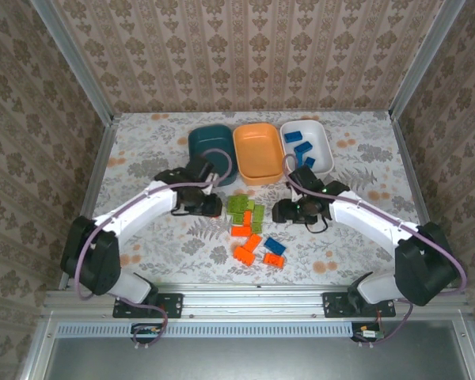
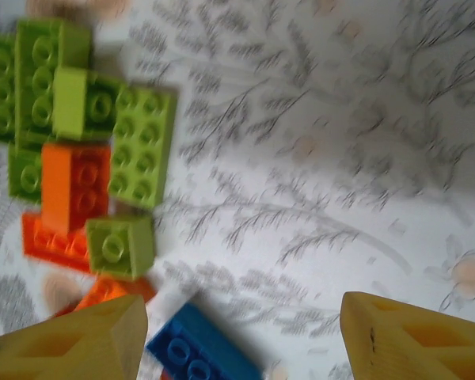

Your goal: Sort the legos into containers by color

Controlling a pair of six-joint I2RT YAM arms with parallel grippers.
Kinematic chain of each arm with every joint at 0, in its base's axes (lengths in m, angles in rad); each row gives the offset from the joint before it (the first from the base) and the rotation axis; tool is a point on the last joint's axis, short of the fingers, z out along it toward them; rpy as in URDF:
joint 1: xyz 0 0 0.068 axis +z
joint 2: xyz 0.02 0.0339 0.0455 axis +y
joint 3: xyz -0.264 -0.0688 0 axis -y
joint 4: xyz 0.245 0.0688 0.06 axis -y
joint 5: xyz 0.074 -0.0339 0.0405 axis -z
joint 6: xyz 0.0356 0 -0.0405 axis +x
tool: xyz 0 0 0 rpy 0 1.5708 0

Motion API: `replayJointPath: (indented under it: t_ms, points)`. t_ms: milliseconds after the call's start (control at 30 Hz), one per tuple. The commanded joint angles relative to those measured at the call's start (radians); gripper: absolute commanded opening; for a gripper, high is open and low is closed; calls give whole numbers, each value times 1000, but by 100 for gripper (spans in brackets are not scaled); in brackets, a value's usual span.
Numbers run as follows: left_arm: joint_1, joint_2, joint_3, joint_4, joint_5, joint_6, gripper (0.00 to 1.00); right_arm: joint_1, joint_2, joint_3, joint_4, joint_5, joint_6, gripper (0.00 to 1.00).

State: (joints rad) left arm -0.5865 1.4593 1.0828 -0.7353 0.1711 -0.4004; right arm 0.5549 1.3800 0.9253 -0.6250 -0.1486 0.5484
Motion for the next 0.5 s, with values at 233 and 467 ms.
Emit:
replayJointPath:
  t_ms: [233, 467]
  points:
    - [248, 164, 406, -88, 45, 144, 33, 175, -142, -92, -169, -7, 93, 68]
    - [282, 473, 686, -103, 19, 184, 33, 292, -170, -167, -131, 29, 240, 73]
